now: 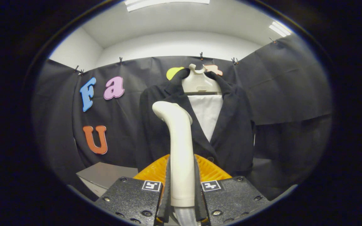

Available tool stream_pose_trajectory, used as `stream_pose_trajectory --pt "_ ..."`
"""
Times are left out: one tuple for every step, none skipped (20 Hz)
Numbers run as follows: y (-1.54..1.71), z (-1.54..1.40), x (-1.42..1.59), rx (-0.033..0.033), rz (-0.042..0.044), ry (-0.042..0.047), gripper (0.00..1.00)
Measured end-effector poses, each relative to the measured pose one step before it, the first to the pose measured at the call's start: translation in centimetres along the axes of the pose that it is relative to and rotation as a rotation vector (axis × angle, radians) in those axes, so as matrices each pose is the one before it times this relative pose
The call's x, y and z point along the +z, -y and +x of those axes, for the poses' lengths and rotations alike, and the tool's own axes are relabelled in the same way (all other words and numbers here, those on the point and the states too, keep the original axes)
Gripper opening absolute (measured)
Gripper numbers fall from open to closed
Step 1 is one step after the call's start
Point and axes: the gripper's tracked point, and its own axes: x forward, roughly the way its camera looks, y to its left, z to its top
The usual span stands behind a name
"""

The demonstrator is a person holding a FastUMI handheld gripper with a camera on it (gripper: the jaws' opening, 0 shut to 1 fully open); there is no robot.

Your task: Iron the clothes twice with a garment steamer, once on the left side and once on the right side.

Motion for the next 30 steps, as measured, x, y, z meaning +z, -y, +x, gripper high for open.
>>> stream_pose_trajectory --pt "0.46 -0.234 -0.612 -0.00736 -0.00252 -0.01234 0.33" --pt "0.243 -0.018 -0.542 -0.00691 -0.0005 -0.01194 0.33" --pt "0.332 -0.224 -0.575 -0.00531 -0.00264 -0.01281 0.33" --pt "0.24 -0.035 -0.676 -0.00536 -0.00471 -0.01273 0.33" --pt "0.377 -0.125 -0.541 -0.00553 -0.00334 -0.01071 0.33" --pt "0.266 -0.094 -0.468 -0.00455 -0.00281 -0.01045 0.33" --pt "0.268 -0.128 -0.384 -0.00452 -0.00139 -0.01112 0.33" --pt "0.32 -0.033 -0.561 -0.00318 -0.00195 -0.01057 0.33" --pt "0.19 -0.147 -0.389 -0.00332 -0.00215 -0.00953 0.33" --pt "0.123 -0.041 -0.477 -0.00301 -0.00425 -0.00972 0.33" --pt "0.057 -0.047 -0.441 -0.00092 -0.00272 -0.00876 0.33" --pt "0.03 -0.132 -0.315 0.00011 -0.00173 -0.00533 0.33" --pt "0.154 -0.144 -0.311 -0.00022 -0.00168 -0.005 0.33" --pt "0.001 -0.135 -0.283 -0.00015 -0.00204 -0.00498 0.33" --pt "-0.068 -0.147 -0.313 0.00052 -0.00268 -0.00549 0.33" --pt "-0.073 -0.022 -0.5 0.00185 -0.00307 -0.00814 0.33" --pt "-0.045 -0.08 -0.466 0.0023 -0.0022 -0.00971 0.33" --pt "-0.109 0.032 -0.586 0.00495 0.0038 -0.01609 0.33" --pt "0.015 0.018 -0.693 0.00438 0.01044 -0.01886 0.33" --pt "-0.042 0.074 -0.592 -0.00075 0.00153 -0.01604 0.33" --pt "0.212 0.12 -0.719 -0.00525 -0.00543 -0.01037 0.33" --pt "0.145 -0.044 -0.454 -0.0034 -0.00391 -0.0078 0.33" --pt "-0.035 -0.002 -0.321 0.00046 -0.00145 -0.00903 0.33" --pt "0.025 -0.076 -0.448 0.00076 0.00089 -0.00949 0.33" --pt "0.268 -0.143 -0.521 -0.00023 -0.00388 -0.00875 0.33" --pt "0.194 -0.057 -0.46 -0.00141 -0.00374 -0.00722 0.33" --pt "0.113 0.035 -0.447 -0.00152 -0.00421 -0.00895 0.33" --pt "0.076 -0.033 -0.474 0.00035 -0.00193 -0.009 0.33" --pt "0.14 -0.025 -0.58 0.00058 -0.00046 -0.01093 0.33" --pt "-0.002 -0.001 -0.545 0.00025 0.00035 -0.01343 0.33"
